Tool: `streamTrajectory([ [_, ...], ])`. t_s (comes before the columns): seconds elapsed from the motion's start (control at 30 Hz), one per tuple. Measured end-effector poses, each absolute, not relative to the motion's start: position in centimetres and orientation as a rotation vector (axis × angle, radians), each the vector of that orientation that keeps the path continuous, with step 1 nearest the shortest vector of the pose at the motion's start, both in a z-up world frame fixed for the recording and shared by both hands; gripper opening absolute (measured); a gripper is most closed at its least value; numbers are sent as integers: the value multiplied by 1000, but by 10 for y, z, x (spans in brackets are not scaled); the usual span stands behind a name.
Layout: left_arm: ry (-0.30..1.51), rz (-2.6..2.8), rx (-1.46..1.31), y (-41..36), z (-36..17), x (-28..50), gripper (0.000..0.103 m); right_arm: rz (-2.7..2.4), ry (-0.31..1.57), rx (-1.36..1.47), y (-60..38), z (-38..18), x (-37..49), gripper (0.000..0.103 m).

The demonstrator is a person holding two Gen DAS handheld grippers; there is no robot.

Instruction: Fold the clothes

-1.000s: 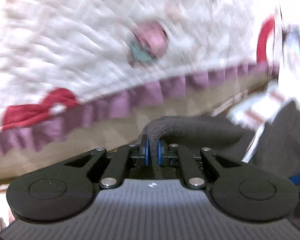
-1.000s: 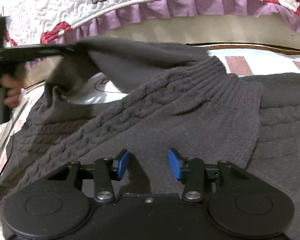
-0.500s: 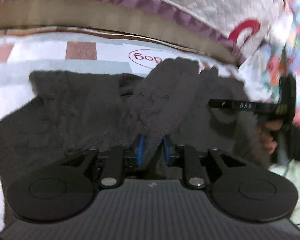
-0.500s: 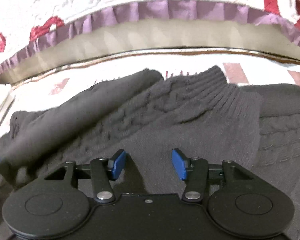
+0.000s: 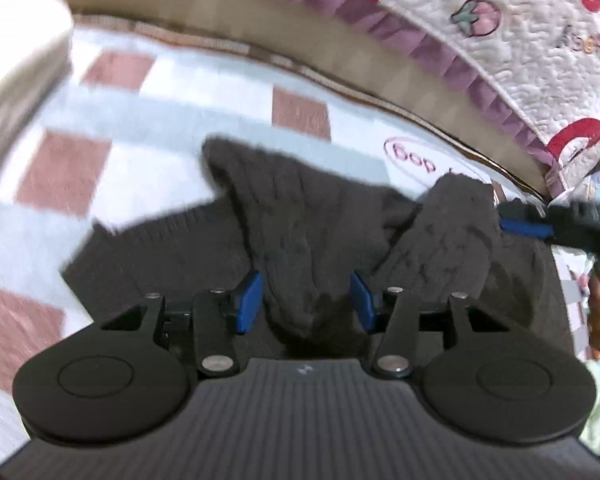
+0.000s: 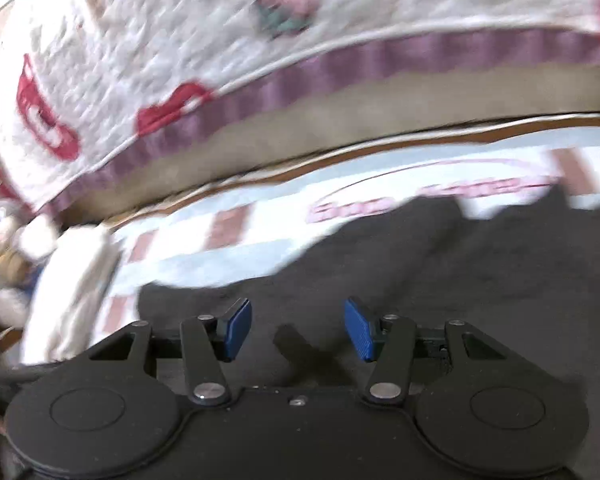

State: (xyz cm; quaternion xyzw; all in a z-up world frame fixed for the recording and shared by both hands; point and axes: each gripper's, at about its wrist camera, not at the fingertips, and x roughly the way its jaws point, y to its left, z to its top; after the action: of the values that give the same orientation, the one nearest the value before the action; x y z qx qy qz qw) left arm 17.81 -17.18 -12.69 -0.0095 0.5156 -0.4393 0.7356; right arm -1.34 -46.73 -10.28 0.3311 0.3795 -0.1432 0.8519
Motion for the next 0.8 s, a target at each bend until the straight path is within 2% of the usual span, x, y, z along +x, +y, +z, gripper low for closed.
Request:
streamTrajectory([
  [0.03,1139,-976,-22,-174,-129,177,47,-326,847,691,-467,-103,3,64],
  [0.13,1181,-1083,-187,-175,-134,177,47,-514,1001,654,-470,-113,40,65],
  [0.23,1210,-1122,-296,-174,-139,178,47,-586,1044,679,-476,-121,58,65],
  [0.33,1168,-1135,-177,-181,-142,171,47,-585,1073,679,-478,-128,71,71],
  [0.5,1220,-1107,-139,-182,-155,160,47,-577,1072,553,-459,-141,77,82],
  [0.53,1212,-1113,-123,-183,-155,160,47,-574,1066,519,-455,-142,78,81],
  [0.57,1204,-1114,-114,-184,-154,160,47,-572,1066,452,-448,-143,77,78],
  [0.63,1200,-1114,-121,-183,-153,161,47,-559,1063,292,-434,-145,75,44],
  [0.7,1204,-1129,-158,-180,-152,163,49,-524,1025,97,-419,-143,70,20],
  [0.73,1202,-1146,-178,-178,-150,164,50,-516,977,11,-410,-136,64,16],
  [0.8,1177,-1162,-219,-174,-144,167,51,-524,867,-62,-397,-115,47,15],
])
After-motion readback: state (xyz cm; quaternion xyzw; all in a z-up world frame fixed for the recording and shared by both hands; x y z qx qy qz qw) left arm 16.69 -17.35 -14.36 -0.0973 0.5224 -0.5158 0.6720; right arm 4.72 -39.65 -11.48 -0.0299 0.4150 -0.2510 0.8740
